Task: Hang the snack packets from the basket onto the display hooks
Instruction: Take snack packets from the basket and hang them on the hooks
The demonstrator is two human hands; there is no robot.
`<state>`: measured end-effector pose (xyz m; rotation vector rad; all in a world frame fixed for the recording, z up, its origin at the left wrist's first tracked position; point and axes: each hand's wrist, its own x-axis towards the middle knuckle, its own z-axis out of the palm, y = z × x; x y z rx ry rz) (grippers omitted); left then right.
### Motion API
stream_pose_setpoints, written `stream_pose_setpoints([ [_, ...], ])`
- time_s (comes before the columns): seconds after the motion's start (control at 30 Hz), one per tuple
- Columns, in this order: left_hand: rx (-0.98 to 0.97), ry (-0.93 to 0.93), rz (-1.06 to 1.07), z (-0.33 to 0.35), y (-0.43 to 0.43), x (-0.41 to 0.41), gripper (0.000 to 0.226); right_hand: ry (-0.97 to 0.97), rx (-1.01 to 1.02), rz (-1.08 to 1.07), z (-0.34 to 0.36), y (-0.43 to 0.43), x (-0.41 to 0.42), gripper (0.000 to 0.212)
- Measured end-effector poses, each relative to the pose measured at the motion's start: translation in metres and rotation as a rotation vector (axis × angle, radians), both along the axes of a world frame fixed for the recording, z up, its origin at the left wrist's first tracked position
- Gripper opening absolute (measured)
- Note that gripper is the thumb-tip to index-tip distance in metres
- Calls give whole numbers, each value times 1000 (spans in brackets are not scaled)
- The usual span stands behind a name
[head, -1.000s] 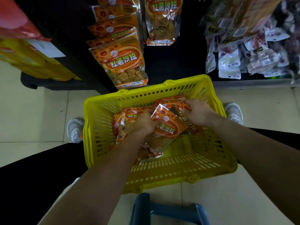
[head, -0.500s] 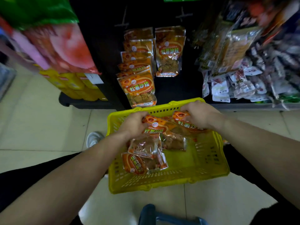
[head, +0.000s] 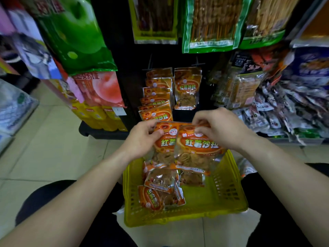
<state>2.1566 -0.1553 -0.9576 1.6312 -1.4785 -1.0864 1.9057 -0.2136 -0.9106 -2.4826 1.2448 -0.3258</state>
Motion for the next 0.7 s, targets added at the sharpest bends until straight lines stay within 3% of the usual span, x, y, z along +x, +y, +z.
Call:
stream_pose_setpoints([
  [0.1, -21, 85, -8, 7, -9, -15, 17, -124, -87, -9, 5, -10, 10, 12],
  [0.4, -25, 265, 4, 9, -32, -38, 26, -154, -58, -176, -4, -40, 16, 24],
  [0.47, -45, 229, -26, 9, -35, -41, 28, -186, -17, -219, -6, -46, 17, 30],
  [0.57, -127, 25, 42, 8, -41, -47, 22, -207, 45, -246, -7, -50, 22, 36],
  [0.7, -105, 55, 145, 15, -50, -44, 14, -175, 62, -198, -3, -55, 20, 32],
])
